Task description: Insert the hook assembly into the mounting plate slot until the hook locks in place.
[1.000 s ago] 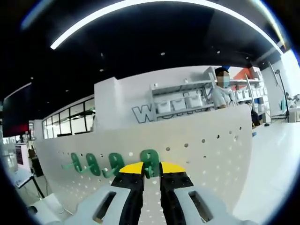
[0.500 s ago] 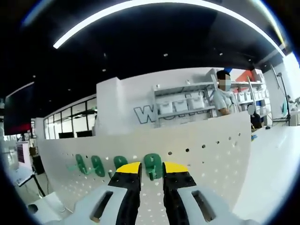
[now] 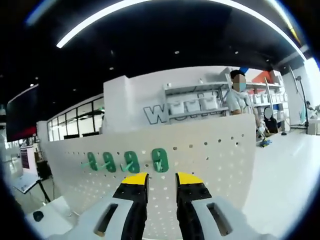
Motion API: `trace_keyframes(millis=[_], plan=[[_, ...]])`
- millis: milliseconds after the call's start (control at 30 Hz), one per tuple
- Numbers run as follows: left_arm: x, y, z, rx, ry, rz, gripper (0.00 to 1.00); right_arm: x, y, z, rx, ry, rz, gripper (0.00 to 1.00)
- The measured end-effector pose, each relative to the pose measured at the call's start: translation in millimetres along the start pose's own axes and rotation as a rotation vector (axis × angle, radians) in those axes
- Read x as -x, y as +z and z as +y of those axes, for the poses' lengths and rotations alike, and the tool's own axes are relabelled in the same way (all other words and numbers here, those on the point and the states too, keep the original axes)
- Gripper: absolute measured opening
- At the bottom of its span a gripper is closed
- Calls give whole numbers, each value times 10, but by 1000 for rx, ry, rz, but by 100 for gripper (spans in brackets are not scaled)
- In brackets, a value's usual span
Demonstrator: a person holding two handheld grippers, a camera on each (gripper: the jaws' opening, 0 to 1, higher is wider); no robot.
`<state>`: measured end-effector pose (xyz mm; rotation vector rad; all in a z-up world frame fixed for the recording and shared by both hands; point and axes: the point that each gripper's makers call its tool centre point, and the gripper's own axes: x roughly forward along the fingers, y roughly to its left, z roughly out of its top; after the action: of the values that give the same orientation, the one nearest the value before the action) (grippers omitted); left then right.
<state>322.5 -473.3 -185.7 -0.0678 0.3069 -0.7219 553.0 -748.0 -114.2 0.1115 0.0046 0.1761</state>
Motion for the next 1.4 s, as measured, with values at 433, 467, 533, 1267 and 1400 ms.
trace_keyframes(millis=[433,467,533,1267,1400], plan=[[36,19,-62,-14,-21,-3,80,507,-336,495,23,129,112,33],[38,18,-66,-15,-23,-2,80,546,-386,522,16,134,129,34],[42,15,-74,-17,-26,-1,79,626,-464,588,0,147,144,37],[125,-5,-72,-1,-27,-11,80,1249,-826,955,-30,189,247,55],[139,3,-61,0,-22,-17,80,1344,-861,991,-34,195,256,59]])
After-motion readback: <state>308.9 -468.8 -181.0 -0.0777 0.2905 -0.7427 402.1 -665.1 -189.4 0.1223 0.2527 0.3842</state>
